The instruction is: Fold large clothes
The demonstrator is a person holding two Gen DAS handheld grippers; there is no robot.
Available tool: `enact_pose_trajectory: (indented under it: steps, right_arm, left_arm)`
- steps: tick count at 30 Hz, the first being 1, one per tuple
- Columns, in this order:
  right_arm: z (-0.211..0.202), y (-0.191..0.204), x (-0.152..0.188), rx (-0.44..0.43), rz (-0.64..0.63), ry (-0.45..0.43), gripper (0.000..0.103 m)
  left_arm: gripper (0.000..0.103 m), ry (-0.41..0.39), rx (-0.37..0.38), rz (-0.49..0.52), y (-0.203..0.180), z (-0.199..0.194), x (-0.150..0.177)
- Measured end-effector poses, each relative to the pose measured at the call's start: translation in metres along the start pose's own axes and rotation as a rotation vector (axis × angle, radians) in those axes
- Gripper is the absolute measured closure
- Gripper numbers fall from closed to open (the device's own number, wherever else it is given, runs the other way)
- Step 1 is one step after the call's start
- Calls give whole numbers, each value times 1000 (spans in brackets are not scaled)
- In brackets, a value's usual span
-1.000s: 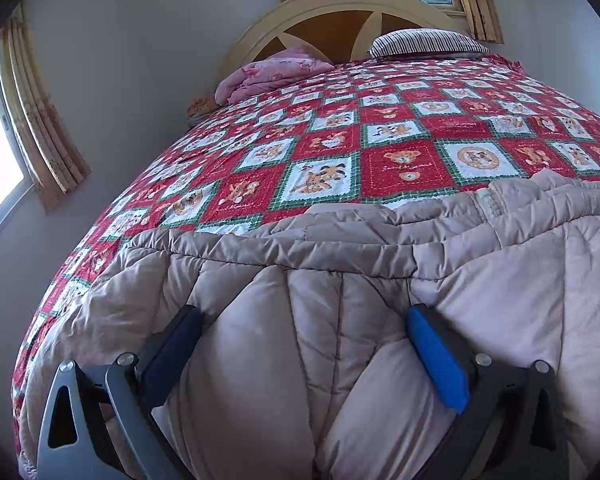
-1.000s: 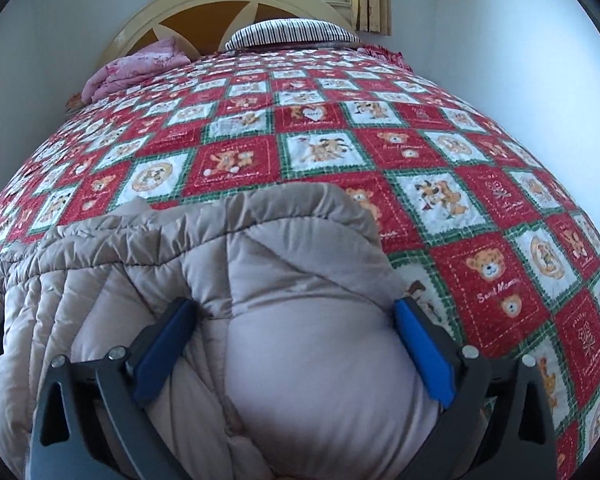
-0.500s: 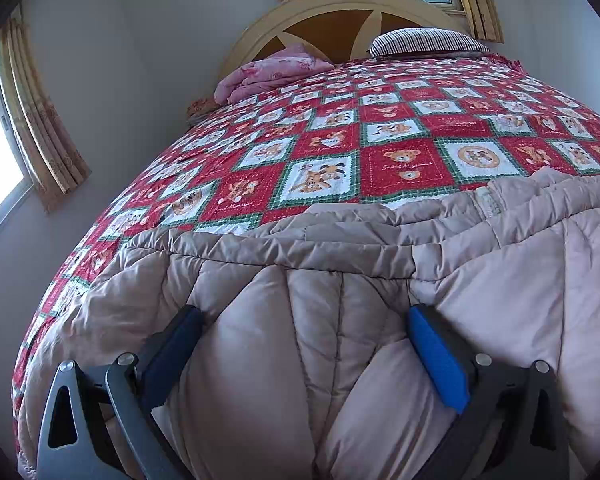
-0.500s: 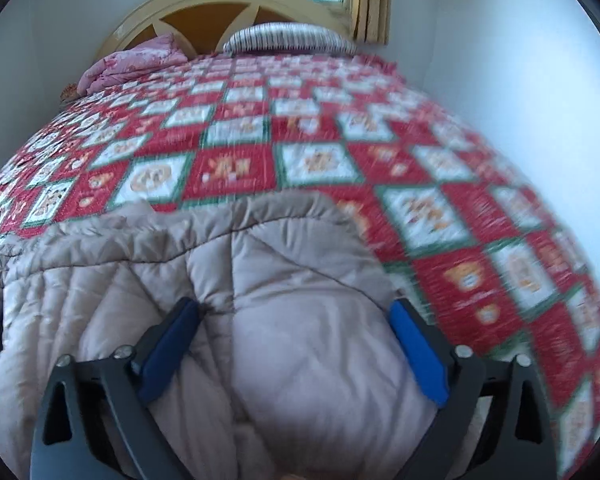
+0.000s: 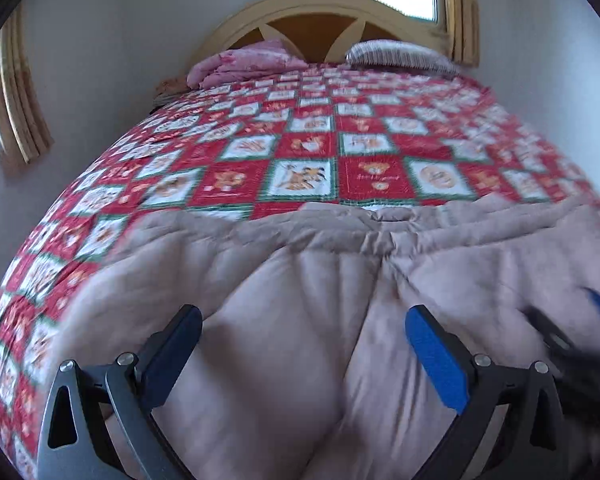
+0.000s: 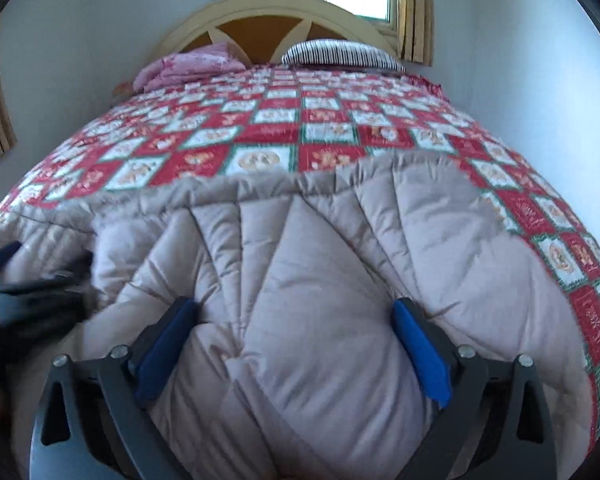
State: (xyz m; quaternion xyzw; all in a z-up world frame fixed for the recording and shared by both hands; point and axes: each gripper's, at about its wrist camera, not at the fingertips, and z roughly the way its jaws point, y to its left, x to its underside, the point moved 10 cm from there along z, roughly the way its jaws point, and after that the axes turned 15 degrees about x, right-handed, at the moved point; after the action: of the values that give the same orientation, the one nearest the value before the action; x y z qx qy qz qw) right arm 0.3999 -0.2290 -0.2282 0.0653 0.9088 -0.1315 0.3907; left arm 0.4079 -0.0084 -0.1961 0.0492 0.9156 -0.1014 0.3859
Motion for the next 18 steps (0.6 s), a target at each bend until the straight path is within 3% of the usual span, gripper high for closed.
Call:
enact_pose_trajectory:
  steps: [2, 5, 8, 10, 12, 15, 18]
  right_arm:
    - [2, 1, 3, 8, -12, 13, 1]
    - [0, 3, 5, 6, -15, 21, 1]
    - [-1, 3, 6, -2, -8, 19, 1]
    - [-2, 3, 6, 2, -9, 14, 1]
    - [-2, 4, 6, 7, -11, 7, 1]
    - [-2, 5, 6, 17, -19, 4, 1]
    - [-3, 5, 6, 24, -24, -1, 1]
  left_arm:
    - [1, -41, 47, 5, 8, -43, 10]
    - [1, -119, 26, -30, 46, -115, 42]
    - [1, -144, -6, -179, 97, -155, 92]
    - [1, -160, 17, -303, 120, -164, 124]
    - [1, -173, 89, -406, 127, -156, 145]
    - [1, -183, 214, -502, 116, -136, 152]
    - [1, -177, 271, -544, 101, -110, 148]
